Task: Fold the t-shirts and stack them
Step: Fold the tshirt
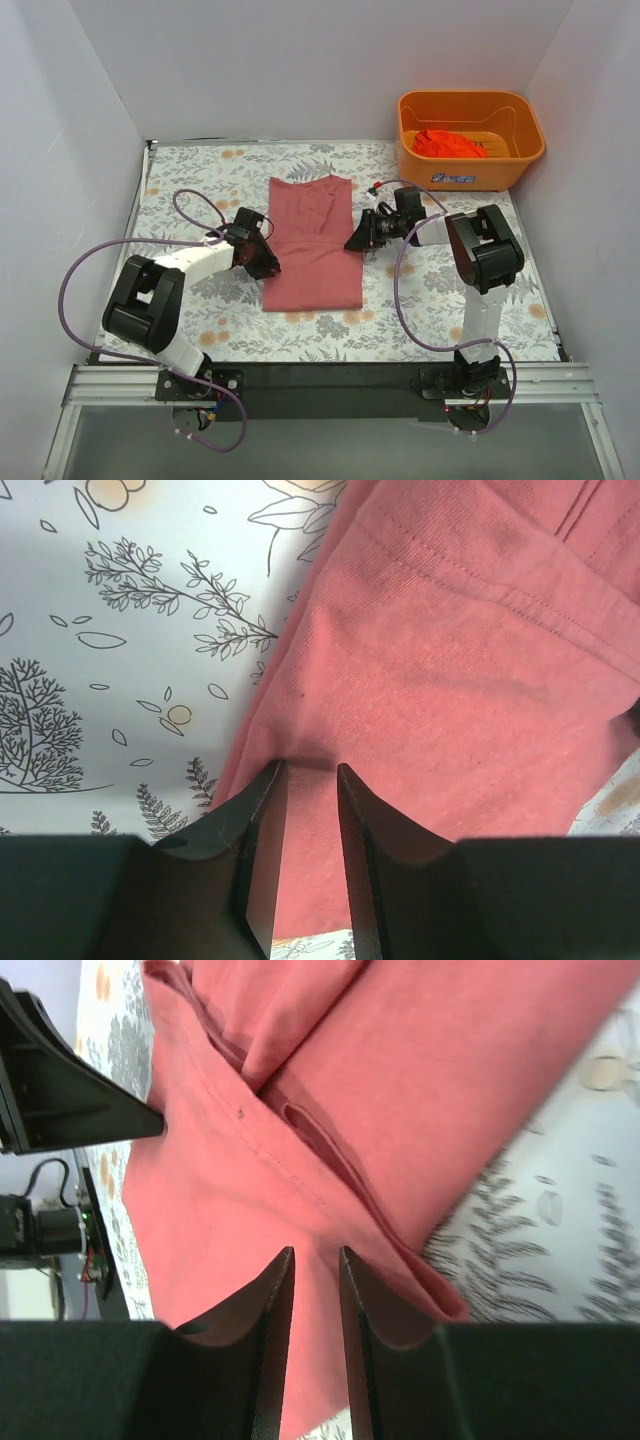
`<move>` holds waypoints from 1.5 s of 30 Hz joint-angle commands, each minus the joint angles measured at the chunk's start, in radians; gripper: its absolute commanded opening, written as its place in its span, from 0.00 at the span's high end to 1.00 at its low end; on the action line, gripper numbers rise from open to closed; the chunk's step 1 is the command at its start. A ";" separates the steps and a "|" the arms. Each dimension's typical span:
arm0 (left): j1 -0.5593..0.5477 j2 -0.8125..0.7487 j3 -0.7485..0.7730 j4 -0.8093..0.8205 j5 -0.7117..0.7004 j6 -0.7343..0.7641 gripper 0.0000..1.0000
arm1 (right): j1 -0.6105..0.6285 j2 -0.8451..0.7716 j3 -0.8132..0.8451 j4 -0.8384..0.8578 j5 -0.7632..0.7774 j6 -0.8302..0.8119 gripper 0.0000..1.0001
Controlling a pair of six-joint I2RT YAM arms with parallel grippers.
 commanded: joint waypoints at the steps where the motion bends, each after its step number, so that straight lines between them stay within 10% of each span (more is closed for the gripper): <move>1: -0.002 -0.002 -0.046 -0.025 -0.017 0.010 0.74 | -0.040 0.005 -0.005 0.103 -0.017 0.063 0.68; 14: -0.089 -0.396 -0.153 -0.093 0.166 0.001 0.70 | 0.153 -0.417 -0.309 0.213 -0.080 0.281 0.66; 26: -0.037 -0.358 -0.403 0.050 0.133 -0.179 0.81 | 0.154 -0.147 -0.579 0.506 -0.035 0.474 0.66; 33: -0.010 -0.474 -0.394 -0.033 0.121 -0.171 0.79 | 0.103 -0.263 -0.627 0.551 -0.083 0.516 0.66; 39: -0.008 -0.529 -0.287 -0.183 0.054 -0.084 0.67 | 0.109 -0.479 -0.570 0.153 -0.005 0.318 0.63; 45: -0.011 -0.468 -0.152 -0.332 -0.029 -0.008 0.43 | 0.169 -0.645 -0.363 -0.408 0.391 0.089 0.53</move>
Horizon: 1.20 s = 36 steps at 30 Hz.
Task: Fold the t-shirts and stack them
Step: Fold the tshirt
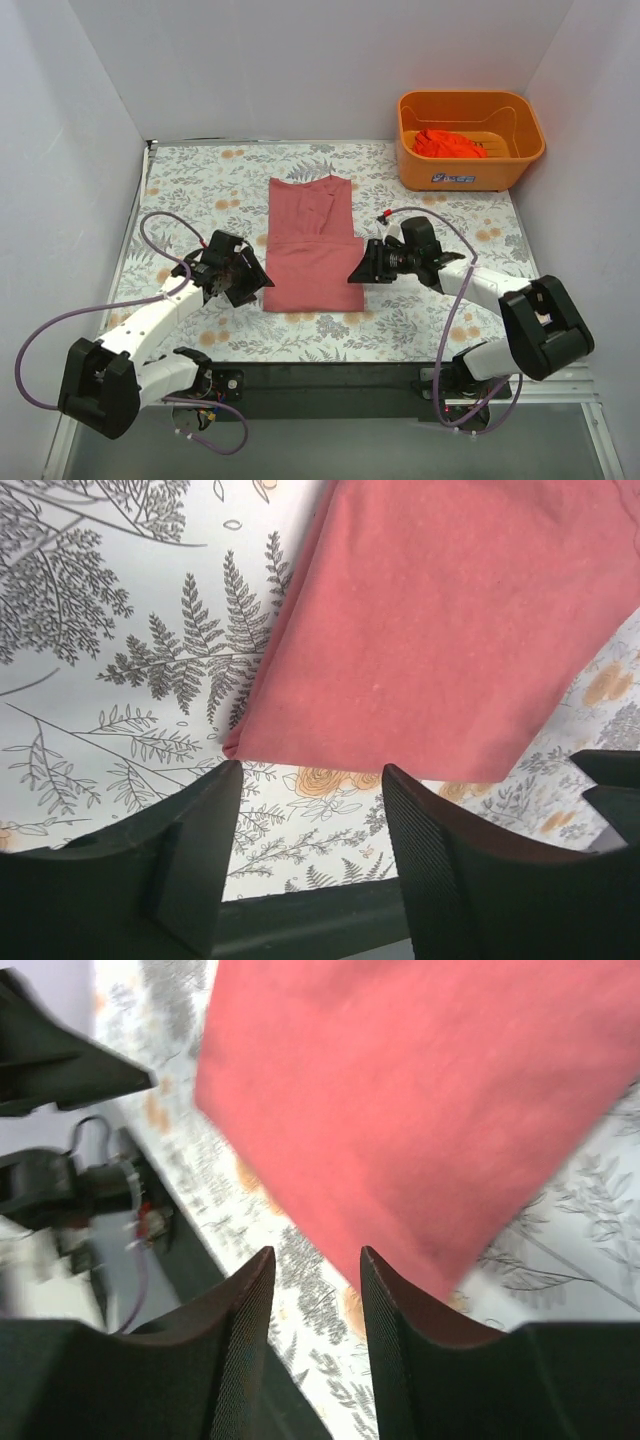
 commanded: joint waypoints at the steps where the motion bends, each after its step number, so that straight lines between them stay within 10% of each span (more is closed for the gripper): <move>1: -0.001 0.040 0.064 -0.127 -0.071 0.072 0.42 | 0.047 -0.079 0.115 -0.435 0.339 -0.176 0.52; 36: -0.138 0.185 0.166 -0.147 -0.220 0.096 0.39 | 0.381 0.194 0.334 -0.757 0.705 -0.054 0.50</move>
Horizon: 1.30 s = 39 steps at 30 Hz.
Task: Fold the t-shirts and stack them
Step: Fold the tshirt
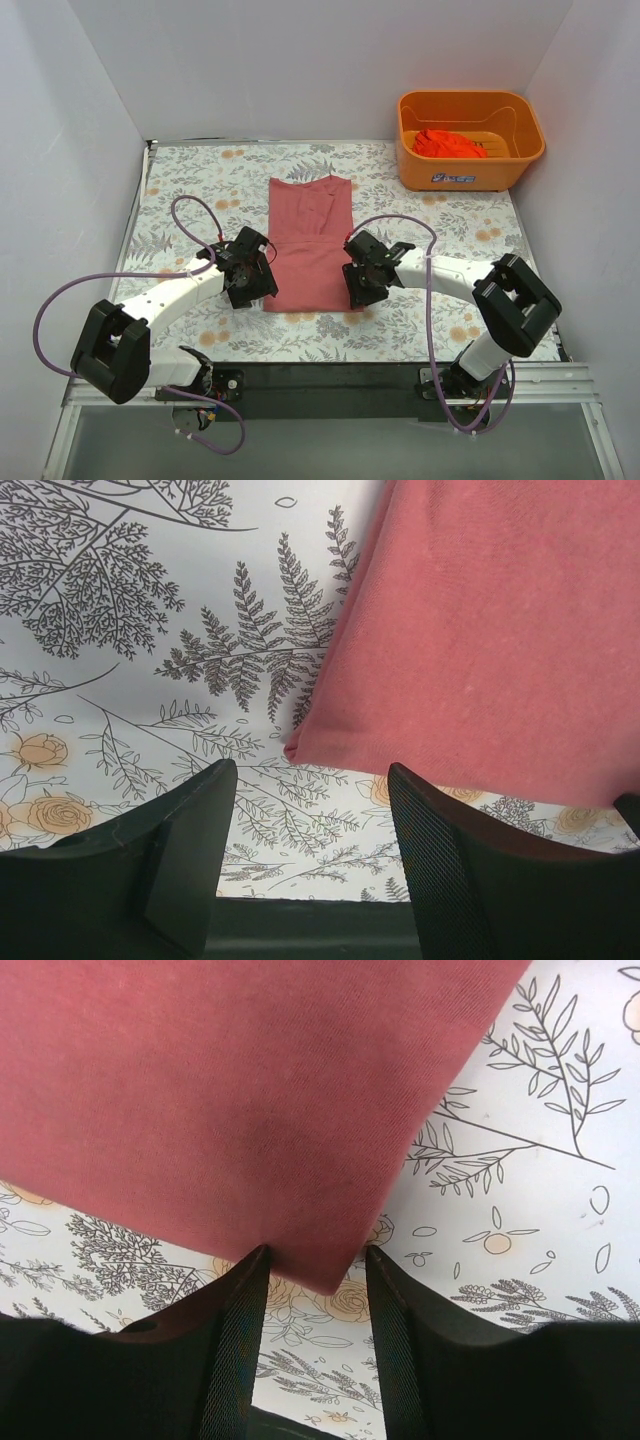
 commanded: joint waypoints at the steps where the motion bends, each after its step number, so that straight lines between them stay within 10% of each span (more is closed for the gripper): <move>1: -0.003 -0.016 0.027 0.012 -0.033 0.014 0.39 | 0.026 0.051 0.021 -0.096 0.038 0.026 0.50; 13: -0.012 0.014 0.026 0.007 -0.024 0.020 0.39 | 0.068 0.111 0.015 -0.176 0.049 0.034 0.68; 18: -0.023 0.048 0.040 0.007 -0.021 0.022 0.39 | 0.072 0.126 0.021 -0.176 0.055 0.019 0.99; 39: -0.073 0.198 0.063 0.015 -0.025 0.008 0.57 | 0.082 0.122 0.010 -0.156 0.051 -0.012 0.99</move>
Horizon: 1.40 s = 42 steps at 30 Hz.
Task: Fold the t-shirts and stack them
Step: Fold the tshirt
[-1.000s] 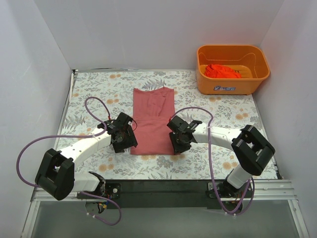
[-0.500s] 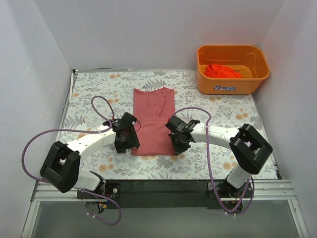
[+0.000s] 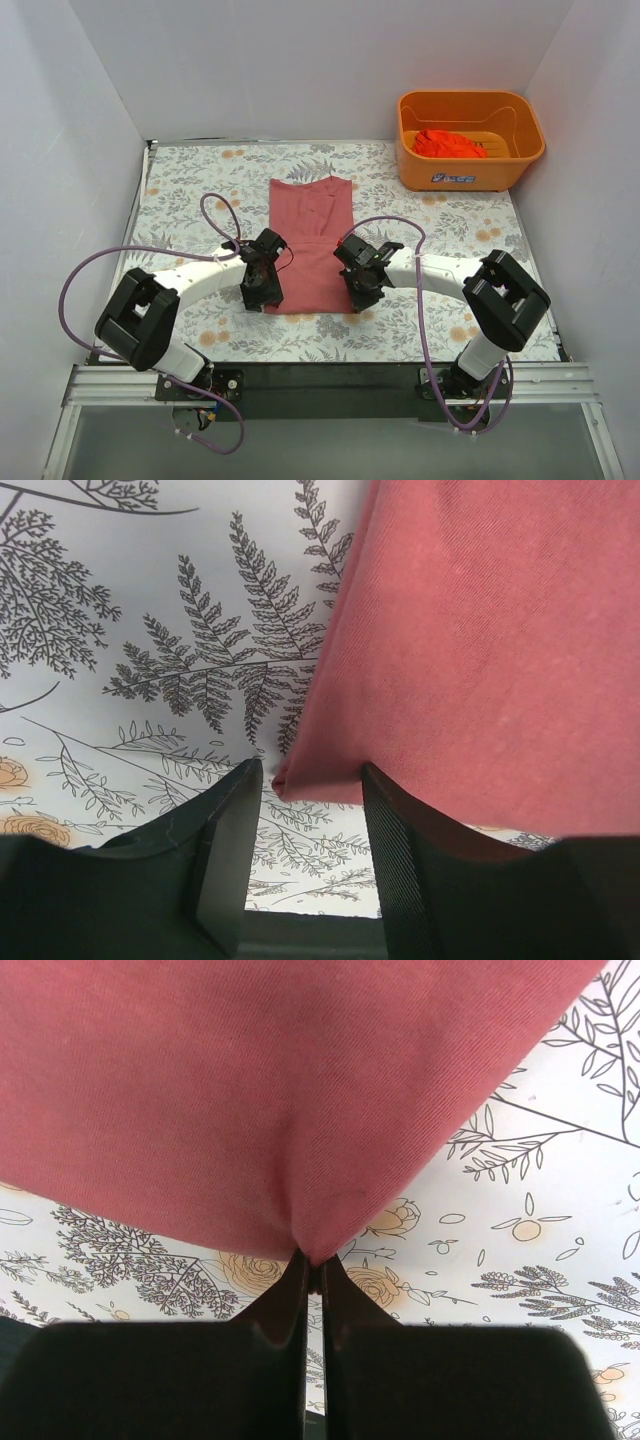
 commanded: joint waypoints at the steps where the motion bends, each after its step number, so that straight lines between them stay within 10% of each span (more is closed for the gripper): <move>1: -0.007 0.004 0.008 0.013 -0.013 -0.007 0.57 | 0.021 0.059 -0.052 -0.067 0.016 -0.016 0.99; 15: -0.016 0.013 -0.055 0.008 -0.004 -0.023 0.61 | 0.023 0.060 -0.048 -0.067 0.014 -0.021 0.99; 29: -0.020 0.012 -0.067 -0.042 0.011 -0.037 1.00 | 0.031 0.022 -0.026 -0.106 0.007 -0.045 0.99; 42: -0.381 -0.519 -0.005 -0.493 0.203 -0.414 1.00 | 0.305 -0.401 -0.025 -0.507 -0.140 0.142 0.99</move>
